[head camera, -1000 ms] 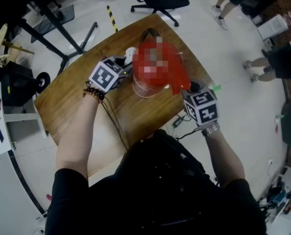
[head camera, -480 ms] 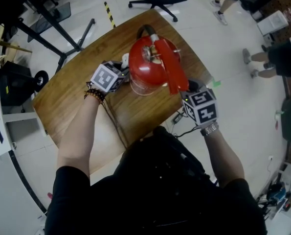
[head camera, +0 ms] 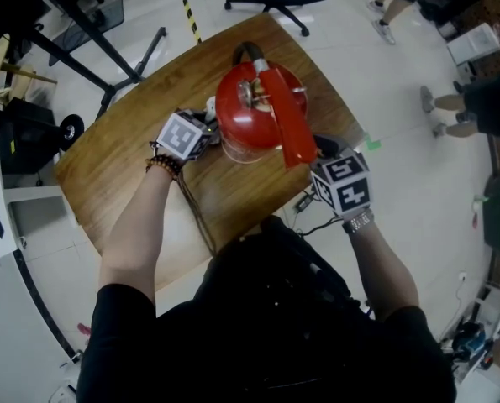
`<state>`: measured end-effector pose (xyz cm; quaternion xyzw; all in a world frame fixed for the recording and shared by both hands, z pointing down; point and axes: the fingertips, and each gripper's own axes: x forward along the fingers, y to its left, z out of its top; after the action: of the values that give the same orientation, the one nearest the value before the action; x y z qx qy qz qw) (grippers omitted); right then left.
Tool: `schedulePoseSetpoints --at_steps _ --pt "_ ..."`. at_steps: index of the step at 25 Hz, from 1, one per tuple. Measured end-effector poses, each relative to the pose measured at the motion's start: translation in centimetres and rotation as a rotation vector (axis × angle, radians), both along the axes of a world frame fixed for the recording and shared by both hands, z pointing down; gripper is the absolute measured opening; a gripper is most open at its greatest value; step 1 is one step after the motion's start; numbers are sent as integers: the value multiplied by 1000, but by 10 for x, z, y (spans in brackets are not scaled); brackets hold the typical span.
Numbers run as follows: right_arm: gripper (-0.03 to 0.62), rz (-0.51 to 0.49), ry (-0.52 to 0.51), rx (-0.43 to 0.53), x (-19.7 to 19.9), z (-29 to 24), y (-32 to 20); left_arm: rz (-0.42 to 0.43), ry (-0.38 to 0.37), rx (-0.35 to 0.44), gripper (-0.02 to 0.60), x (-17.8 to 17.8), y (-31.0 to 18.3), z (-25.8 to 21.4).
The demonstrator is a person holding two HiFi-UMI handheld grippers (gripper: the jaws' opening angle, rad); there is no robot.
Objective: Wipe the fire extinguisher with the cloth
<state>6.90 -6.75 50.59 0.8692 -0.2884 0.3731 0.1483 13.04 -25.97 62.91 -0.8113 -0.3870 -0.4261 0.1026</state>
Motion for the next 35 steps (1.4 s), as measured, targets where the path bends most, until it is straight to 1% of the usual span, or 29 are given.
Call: schedulePoseSetpoints --at_steps 6,11,16,20,23,27,31,35 --pt "43 -44 0 23 3 2 7 -91 40 35 32 -3 -8 -4" --pt "43 -110 1 54 8 4 10 -215 89 82 34 -12 -28 -22" --pt "43 -207 -4 74 11 7 9 -339 103 122 34 -33 -41 -40" --pt "43 -287 -3 90 12 6 8 -420 114 120 32 -49 -36 -58" --pt "43 -345 2 102 10 7 6 -480 141 120 32 -59 -32 -72" --pt "43 -385 19 117 3 2 -2 -554 147 125 34 -79 -40 -81" --pt "40 -385 48 137 -6 -8 -3 -591 176 114 34 -96 -39 -97" --pt "38 -371 76 161 -22 -20 -6 -584 209 103 32 -114 -28 -117"
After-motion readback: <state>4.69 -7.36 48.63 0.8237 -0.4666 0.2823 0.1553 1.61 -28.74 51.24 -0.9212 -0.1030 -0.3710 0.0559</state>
